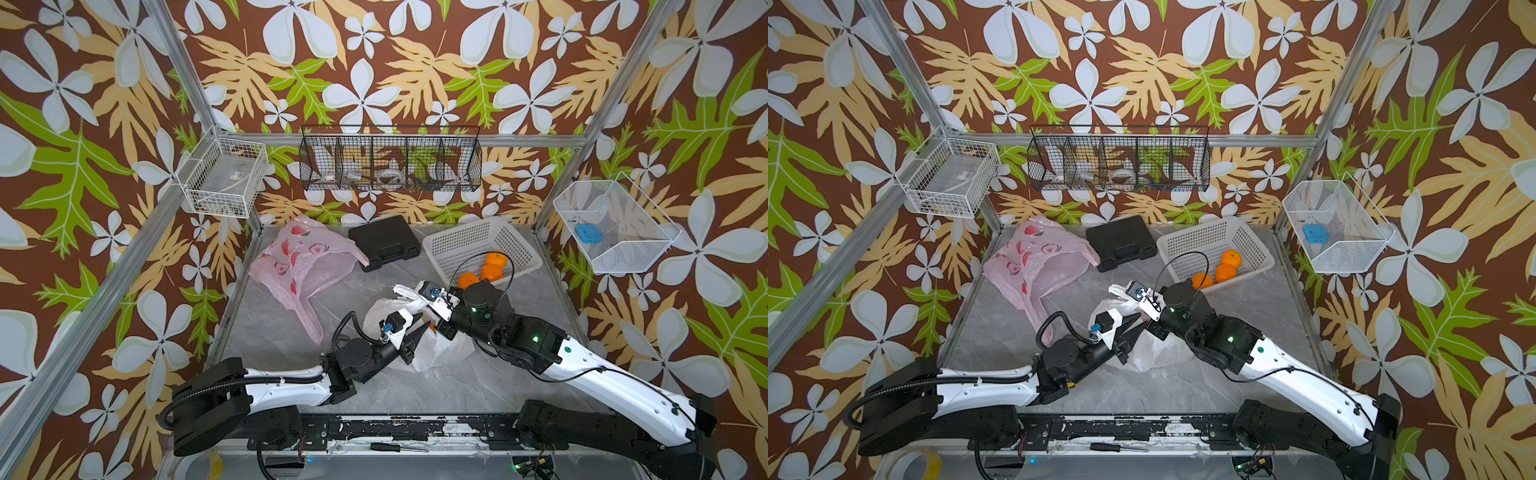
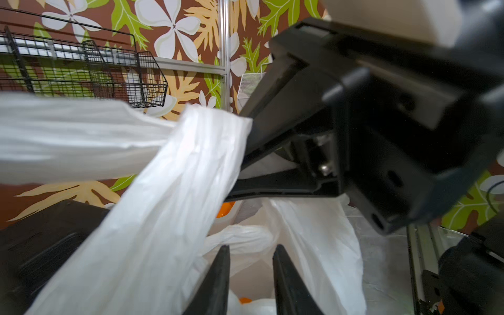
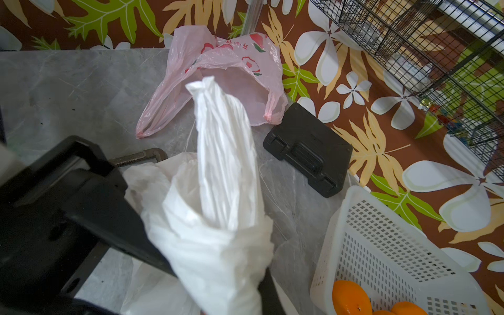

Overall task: Place the oranges into plastic bags & tie knots
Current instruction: Tie the plastic bag at the center of the board.

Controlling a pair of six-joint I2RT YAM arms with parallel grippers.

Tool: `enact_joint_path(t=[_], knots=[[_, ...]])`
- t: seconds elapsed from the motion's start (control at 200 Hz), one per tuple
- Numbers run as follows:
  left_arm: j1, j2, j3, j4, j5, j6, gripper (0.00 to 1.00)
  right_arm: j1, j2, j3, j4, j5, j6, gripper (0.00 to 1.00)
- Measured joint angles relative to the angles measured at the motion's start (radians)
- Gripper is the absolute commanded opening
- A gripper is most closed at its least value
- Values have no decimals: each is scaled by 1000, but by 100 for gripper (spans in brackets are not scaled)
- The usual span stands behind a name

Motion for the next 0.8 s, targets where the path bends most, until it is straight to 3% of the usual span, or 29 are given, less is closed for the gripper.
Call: enact_joint_path(t=[0.375, 0.581, 0.801], knots=[[0, 50, 11, 76, -147, 47, 48, 0, -14, 20, -40, -48, 20, 0], [0, 44, 11, 87, -153, 51, 43, -2, -16, 25, -59, -77, 23, 0], [0, 39, 11, 86, -64, 50, 42, -2, -16, 25, -59, -104, 23, 0]])
